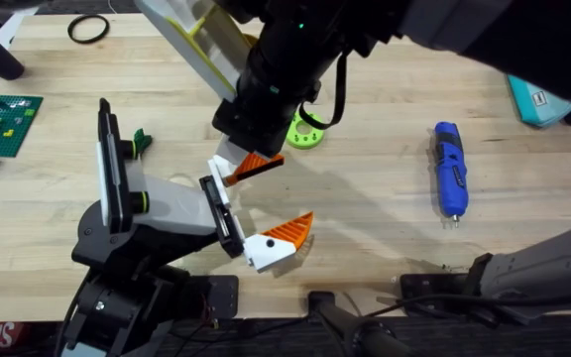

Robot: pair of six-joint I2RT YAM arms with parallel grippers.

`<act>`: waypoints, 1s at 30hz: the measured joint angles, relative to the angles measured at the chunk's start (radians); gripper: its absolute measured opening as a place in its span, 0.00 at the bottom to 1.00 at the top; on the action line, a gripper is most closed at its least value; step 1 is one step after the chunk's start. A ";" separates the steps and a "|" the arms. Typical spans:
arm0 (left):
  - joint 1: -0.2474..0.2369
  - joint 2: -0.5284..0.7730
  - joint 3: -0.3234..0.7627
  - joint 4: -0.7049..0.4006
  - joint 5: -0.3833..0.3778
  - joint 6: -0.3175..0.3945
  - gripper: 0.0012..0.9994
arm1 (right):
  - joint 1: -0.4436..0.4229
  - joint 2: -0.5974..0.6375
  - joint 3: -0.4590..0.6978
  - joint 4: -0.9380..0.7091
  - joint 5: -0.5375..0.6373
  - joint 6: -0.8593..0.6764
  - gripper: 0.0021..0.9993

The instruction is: Pick up the gripper from the table and insert it into the empty holder that is missing its gripper. Then pick up a screw, insert it into the mounting hole, and use the screwdriver to tighten it. Finally, clean up the table by picking up the vegetable and placing it into the bucket.

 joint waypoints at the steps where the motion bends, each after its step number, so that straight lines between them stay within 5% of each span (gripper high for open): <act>1: 0.000 0.000 0.000 0.000 0.000 -0.003 0.99 | 0.000 0.000 0.000 0.000 0.000 0.000 0.00; 30: 0.000 0.000 0.000 0.001 0.000 -0.009 0.99 | 0.000 0.001 0.026 -0.030 0.001 0.010 0.00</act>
